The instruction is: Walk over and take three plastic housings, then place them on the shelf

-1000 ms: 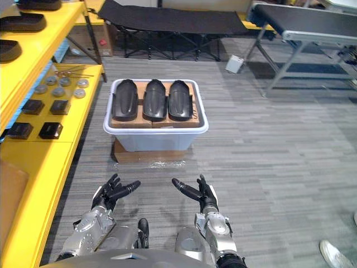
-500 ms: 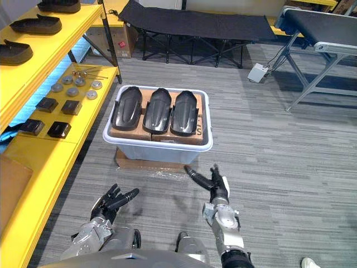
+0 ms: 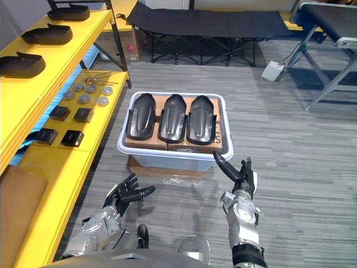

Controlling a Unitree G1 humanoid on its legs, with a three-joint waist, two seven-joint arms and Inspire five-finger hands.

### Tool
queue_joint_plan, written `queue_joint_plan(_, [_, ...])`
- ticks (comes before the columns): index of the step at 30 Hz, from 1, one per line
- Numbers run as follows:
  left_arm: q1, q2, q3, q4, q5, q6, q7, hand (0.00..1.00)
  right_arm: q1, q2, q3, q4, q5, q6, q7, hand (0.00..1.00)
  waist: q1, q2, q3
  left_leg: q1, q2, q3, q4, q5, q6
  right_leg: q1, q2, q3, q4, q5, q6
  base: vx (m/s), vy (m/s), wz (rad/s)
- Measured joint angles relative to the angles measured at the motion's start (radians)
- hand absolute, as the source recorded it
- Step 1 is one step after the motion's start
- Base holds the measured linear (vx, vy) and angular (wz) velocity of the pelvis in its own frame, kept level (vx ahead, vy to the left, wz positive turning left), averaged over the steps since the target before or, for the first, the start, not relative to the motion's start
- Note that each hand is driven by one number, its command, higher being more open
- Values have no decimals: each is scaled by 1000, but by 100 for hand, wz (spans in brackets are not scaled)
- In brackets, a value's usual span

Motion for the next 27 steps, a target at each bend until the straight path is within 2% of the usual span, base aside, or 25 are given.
queue_joint_plan(4, [-21,32,18,2,-5,0,-1,100,-8,-1,-24,-1,-5,-3,13,100,4,-12,-10,-2,29,-17,-12,-1,-5,-21,38,0,-152,0,-3,105,1,10])
queue_joint_plan(5, [-23,36,25,2,-7,0,-1,100,-15,-2,-43,-1,-5,-3,13,100,4,-15,-12,-1,28,-19,-10,-5,-15,-35,38,2,-193,23,19,31,-56,7])
queue_joint_plan(6, [-21,37,30,2,-9,0,-1,100,-18,-2,-49,-1,-5,-3,13,100,6,-19,-14,-1,26,-17,-6,-8,-21,-43,37,2,-211,59,16,32,-102,1])
queue_joint_plan(7, [-16,45,40,4,-15,0,1,100,-21,-3,-49,-1,-5,-3,16,100,10,-39,-17,1,14,-12,0,-15,-33,-57,33,-2,-230,133,25,28,-150,-12])
queue_joint_plan(8, [-13,40,41,12,-18,0,8,100,-27,-10,-49,1,-6,-2,19,100,13,-30,-22,2,23,-9,1,-18,-45,-51,37,-1,-236,118,26,53,-175,-26])
queue_joint_plan(9, [-3,30,44,13,-23,0,8,100,-51,-22,-49,1,-10,2,20,100,10,-10,-31,-11,50,-5,3,-17,-61,-56,66,-2,-266,119,19,41,-150,-24])
queue_joint_plan(11, [-4,16,44,13,-54,0,10,100,-67,-46,-49,0,-11,15,26,100,6,6,-35,-31,84,-9,23,-25,-84,-56,100,-18,-285,122,5,18,-168,-10])
queue_joint_plan(13, [-5,-6,42,13,-72,0,17,100,-69,-68,-50,0,-12,35,27,100,3,12,-37,-56,116,-24,72,-50,-100,-51,127,-33,-282,112,-11,12,-144,13])
queue_joint_plan(14, [-4,-21,37,16,-99,-1,24,100,-68,-86,-51,0,-11,62,27,100,2,14,-37,-74,150,-43,132,-79,-111,-31,156,-53,-279,100,-29,27,-141,31])
queue_joint_plan(15, [-3,-26,33,23,-108,-1,23,100,-68,-94,-58,0,-11,83,27,100,2,15,-36,-84,177,-60,184,-97,-107,-5,180,-69,-280,86,-43,31,-129,37])
queue_joint_plan(17, [-1,-29,33,25,-113,-1,12,100,-67,-100,-80,0,-11,103,26,100,2,12,-30,-121,205,-61,310,-94,-90,40,199,-94,-286,61,-58,19,-107,40])
queue_joint_plan(19, [10,-39,35,23,-98,-1,7,100,-71,-118,-94,-1,-12,118,20,100,9,15,-22,-117,199,-61,354,-69,-66,90,196,-96,-309,53,-62,-3,-87,27])
queue_joint_plan(20, [14,-42,35,20,-95,-1,7,100,-73,-125,-96,-4,-12,119,18,100,9,10,-20,-117,196,-61,348,-64,-66,100,192,-97,-314,53,-62,29,-25,19])
queue_joint_plan(21, [20,-48,34,12,-92,0,4,100,-86,-135,-106,-9,-13,120,11,100,5,27,-22,-109,178,-62,299,-68,-69,95,183,-96,-320,57,-58,28,22,5])
queue_joint_plan(22, [26,-59,34,6,-89,0,1,100,-98,-146,-123,-9,-16,122,5,100,5,50,-22,-75,152,-70,179,-39,-78,80,177,-92,-314,65,-44,27,42,-5])
queue_joint_plan(23, [29,-63,34,1,-84,0,1,100,-103,-149,-127,-7,-18,125,4,100,6,57,-19,-50,144,-72,137,-39,-86,74,172,-84,-311,67,-40,0,81,-22])
queue_joint_plan(24, [33,-60,33,-3,-83,0,-4,100,-107,-156,-128,-4,-34,146,6,100,8,58,-17,-27,129,-61,72,-20,-96,59,154,-70,-305,74,-31,22,100,-30])
queue_joint_plan(26, [34,-51,33,-4,-82,0,-11,100,-121,-164,-123,21,-52,176,22,100,8,60,-15,-7,108,-33,30,-5,-89,46,136,-49,-306,88,-20,25,100,-28])
queue_joint_plan(27, [34,-41,31,-5,-76,0,-24,100,-132,-174,-114,46,-52,197,36,100,5,52,-10,4,94,-25,9,-1,-84,44,125,-42,-308,92,-14,9,88,-21])
